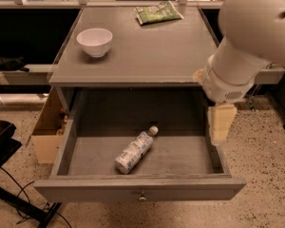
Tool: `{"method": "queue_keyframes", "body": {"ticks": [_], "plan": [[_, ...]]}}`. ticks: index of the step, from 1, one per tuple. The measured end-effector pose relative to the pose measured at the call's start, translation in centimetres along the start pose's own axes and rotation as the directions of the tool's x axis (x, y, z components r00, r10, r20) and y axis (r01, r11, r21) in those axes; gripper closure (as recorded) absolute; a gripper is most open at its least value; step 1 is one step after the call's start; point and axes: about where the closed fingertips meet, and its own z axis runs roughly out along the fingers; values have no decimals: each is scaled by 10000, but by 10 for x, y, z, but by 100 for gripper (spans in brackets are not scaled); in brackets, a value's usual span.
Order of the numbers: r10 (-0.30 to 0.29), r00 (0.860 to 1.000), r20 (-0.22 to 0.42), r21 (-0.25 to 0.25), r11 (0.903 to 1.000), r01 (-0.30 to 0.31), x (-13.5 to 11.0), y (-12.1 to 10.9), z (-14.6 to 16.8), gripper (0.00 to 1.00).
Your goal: Pick blue plastic bottle from top drawer and place on counter
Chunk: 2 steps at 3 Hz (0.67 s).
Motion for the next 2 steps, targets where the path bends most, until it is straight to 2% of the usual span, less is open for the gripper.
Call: {"method": "queue_keyframes", "body": {"ticks": [1,2], "plan": [[-1596,9817,-1039,-707,9857,1528,-12,0,68,0],[-3336,9357,-1151,-1615,9357,3137,-38,11,138,0]]}}
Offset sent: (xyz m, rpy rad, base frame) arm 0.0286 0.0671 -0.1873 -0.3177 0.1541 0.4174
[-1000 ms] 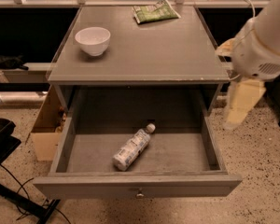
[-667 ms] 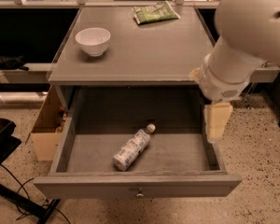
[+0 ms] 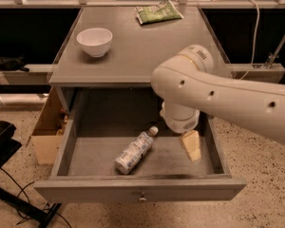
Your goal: Pick blue plastic bottle from top drawer and place on counter
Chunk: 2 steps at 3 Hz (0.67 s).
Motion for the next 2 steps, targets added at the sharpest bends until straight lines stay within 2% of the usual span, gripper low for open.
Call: {"method": "queue_keyframes", "body": {"ticks": [1,2], "plan": [[-833,9957,417,-250,9961,843,-31,-2,35,0],[-1617,9774,1365,-150,9861,1652,-69,-19,62,0]]}}
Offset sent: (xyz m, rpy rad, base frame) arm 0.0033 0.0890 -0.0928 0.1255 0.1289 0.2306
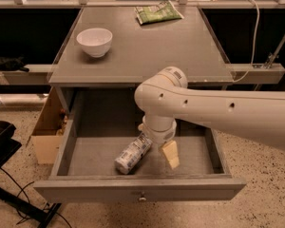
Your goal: Pick blue plastic bottle from top drawer and place on counter
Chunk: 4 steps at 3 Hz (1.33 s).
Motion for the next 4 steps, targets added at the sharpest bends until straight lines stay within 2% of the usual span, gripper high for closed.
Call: {"method": "queue_keyframes", "body": {"ticks": [1,2,3,4], "plan": [[-455,9968,651,86,9989,451,-17,-14,14,0],[-958,9874,1262,282,9953,930,-32,-27,17,0],[-1180,9694,2154,495,9927,1099,-49,-31,25,19],[-1087,9454,3073,766,9931,893,-59,-30,35,49]]}}
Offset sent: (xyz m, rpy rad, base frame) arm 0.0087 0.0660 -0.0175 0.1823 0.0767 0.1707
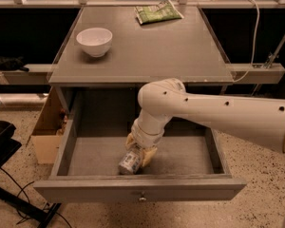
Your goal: Pick blue plastic bottle from top drawer and place on counter
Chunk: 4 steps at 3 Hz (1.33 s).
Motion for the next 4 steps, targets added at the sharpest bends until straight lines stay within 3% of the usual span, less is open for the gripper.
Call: {"method": "queue_keyframes", "body": {"ticks": [2,3,4], "plan": [[-67,9999,-76,30,10000,68,-5,-2,-3,100],[-281,9991,-324,123,9995,285,-21,-7,-14,100],[-743,9907,-1136,329,9964,785,-50,-17,-58,100]]}}
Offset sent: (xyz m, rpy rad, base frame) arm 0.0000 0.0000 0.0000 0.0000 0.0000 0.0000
